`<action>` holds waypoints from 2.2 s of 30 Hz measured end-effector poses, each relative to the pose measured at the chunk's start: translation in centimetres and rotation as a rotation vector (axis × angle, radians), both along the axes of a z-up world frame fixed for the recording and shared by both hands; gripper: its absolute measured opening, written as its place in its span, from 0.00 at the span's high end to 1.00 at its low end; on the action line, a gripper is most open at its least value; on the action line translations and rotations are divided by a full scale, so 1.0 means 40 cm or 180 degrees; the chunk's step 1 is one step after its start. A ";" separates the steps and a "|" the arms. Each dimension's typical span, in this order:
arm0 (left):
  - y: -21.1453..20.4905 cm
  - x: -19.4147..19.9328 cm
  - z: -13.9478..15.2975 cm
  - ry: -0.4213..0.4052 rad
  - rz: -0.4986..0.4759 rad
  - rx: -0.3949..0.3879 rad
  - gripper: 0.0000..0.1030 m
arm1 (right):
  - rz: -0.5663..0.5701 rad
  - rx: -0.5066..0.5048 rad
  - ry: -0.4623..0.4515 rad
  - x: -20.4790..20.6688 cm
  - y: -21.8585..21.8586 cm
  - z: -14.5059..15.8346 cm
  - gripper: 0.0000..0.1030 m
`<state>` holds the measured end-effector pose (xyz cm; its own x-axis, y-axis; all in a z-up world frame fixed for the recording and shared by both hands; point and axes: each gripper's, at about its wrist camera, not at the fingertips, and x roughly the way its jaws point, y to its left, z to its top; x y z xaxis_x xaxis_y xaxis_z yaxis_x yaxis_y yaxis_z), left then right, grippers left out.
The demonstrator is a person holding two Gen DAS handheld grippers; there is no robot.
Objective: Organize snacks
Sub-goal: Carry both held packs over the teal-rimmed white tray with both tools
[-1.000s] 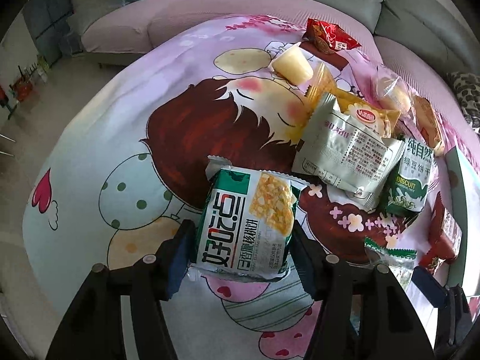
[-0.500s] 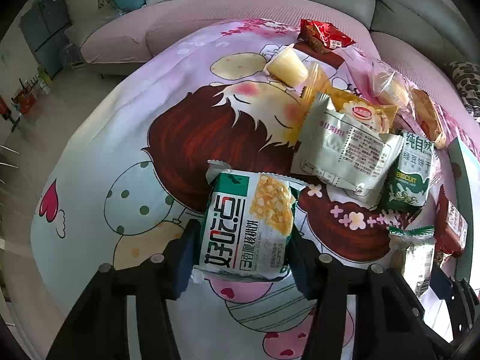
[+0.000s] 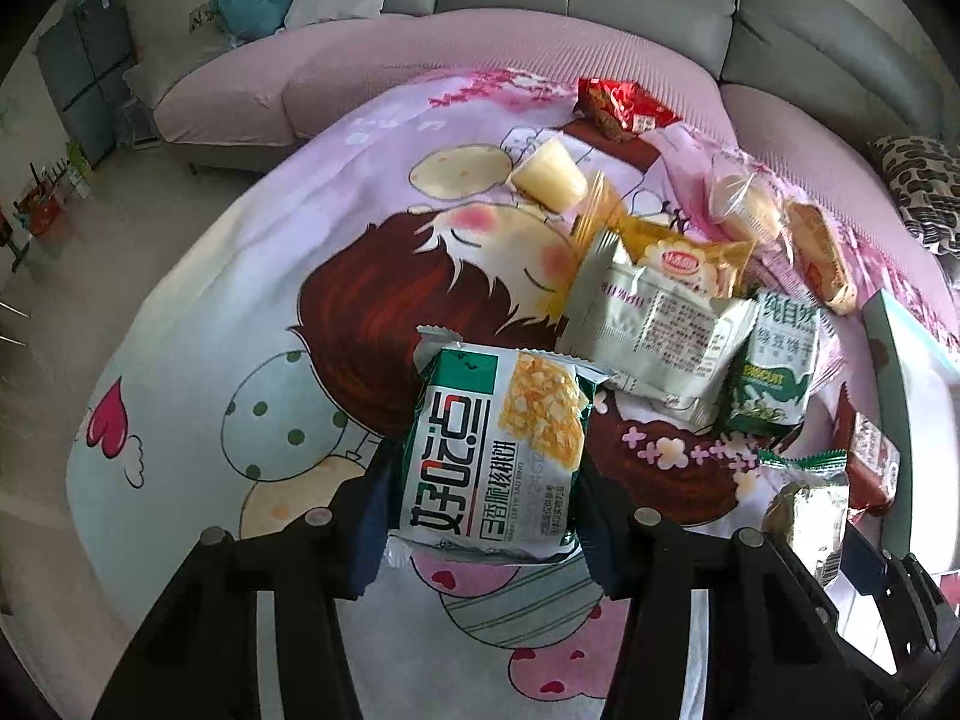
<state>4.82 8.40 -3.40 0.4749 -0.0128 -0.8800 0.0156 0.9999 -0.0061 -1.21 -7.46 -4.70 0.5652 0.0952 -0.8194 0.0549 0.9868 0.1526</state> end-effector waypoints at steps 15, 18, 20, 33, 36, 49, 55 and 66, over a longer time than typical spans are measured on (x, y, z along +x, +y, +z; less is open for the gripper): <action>-0.109 -0.014 0.109 -0.0189 -0.0337 -0.0069 0.46 | -0.0334 0.0021 -0.0348 -0.024 -0.093 0.130 0.48; -0.162 -0.013 0.134 -0.0219 -0.0489 -0.0074 0.46 | -0.0519 -0.0010 -0.0323 -0.023 -0.144 0.153 0.48; -0.198 -0.012 0.150 -0.0246 -0.0585 -0.0052 0.46 | -0.0657 -0.0027 -0.0285 -0.023 -0.183 0.164 0.47; -0.468 0.011 0.212 -0.0348 -0.1165 -0.0187 0.46 | -0.1396 -0.0101 -0.0306 -0.041 -0.423 0.196 0.47; -0.520 0.021 0.202 -0.0341 -0.1237 -0.0197 0.46 | -0.1536 -0.0121 -0.0298 -0.043 -0.479 0.192 0.47; -0.704 0.058 0.122 -0.0248 -0.1515 -0.0183 0.46 | -0.2147 -0.0166 -0.0156 -0.056 -0.687 0.148 0.47; -0.761 0.071 0.092 -0.0200 -0.1601 -0.0126 0.46 | -0.2323 -0.0181 -0.0087 -0.068 -0.751 0.118 0.47; -0.846 0.073 0.052 -0.0163 -0.1789 -0.0018 0.46 | -0.2535 -0.0199 -0.0096 -0.105 -0.836 0.086 0.48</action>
